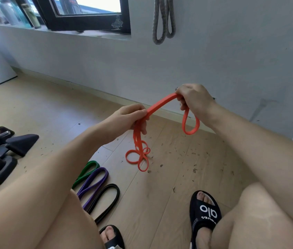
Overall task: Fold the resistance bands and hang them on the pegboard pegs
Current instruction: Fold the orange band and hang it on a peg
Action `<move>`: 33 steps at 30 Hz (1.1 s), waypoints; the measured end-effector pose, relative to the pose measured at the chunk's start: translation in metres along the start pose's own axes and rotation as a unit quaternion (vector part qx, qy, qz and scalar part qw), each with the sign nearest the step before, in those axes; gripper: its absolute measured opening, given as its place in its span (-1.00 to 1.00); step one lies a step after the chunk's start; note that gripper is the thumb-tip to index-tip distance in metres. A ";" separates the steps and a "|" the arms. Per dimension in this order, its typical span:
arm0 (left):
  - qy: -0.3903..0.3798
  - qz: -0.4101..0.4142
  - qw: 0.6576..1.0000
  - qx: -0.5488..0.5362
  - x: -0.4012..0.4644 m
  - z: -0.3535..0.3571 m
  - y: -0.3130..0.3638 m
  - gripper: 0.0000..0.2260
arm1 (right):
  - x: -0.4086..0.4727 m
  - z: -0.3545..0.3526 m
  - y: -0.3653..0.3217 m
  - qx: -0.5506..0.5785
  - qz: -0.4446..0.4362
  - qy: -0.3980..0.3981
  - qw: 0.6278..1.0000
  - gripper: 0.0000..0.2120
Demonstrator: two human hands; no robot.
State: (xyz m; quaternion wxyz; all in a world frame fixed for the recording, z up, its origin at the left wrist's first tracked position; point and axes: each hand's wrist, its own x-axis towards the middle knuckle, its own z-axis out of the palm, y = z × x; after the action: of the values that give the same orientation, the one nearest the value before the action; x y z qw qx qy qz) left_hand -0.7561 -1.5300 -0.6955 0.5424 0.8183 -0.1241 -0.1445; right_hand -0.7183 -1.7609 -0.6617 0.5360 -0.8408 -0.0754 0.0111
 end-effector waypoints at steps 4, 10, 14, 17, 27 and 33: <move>-0.028 -0.044 0.998 0.031 -0.003 0.004 0.002 -0.71 | 0.000 0.001 -0.001 0.005 -0.012 -0.009 1.000 -0.75; -0.029 -0.081 0.996 0.029 -0.003 0.002 0.000 -0.68 | 0.000 0.005 -0.005 0.000 -0.042 -0.018 0.999 -0.73; -0.010 -0.051 0.998 0.023 -0.003 -0.003 0.000 -0.78 | 0.005 0.003 0.001 -0.016 -0.023 0.009 1.000 -0.74; 0.005 -0.032 0.999 0.039 -0.005 -0.003 0.003 -0.80 | 0.007 0.001 0.008 -0.044 -0.012 0.009 0.999 -0.75; 0.032 0.008 0.996 0.082 -0.004 0.003 0.006 -0.82 | -0.001 0.006 0.005 -0.136 0.005 -0.125 0.983 -0.75; 0.039 0.019 0.993 0.113 -0.002 0.008 0.007 -0.83 | -0.007 0.033 -0.006 -0.109 -0.012 -0.204 0.973 -0.56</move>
State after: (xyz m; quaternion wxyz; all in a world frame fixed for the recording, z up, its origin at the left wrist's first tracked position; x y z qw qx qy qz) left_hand -0.7616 -1.5383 -0.6921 0.4538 0.8765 -0.1344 -0.0875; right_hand -0.7294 -1.7294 -0.6705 0.4142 -0.8735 -0.1938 0.1673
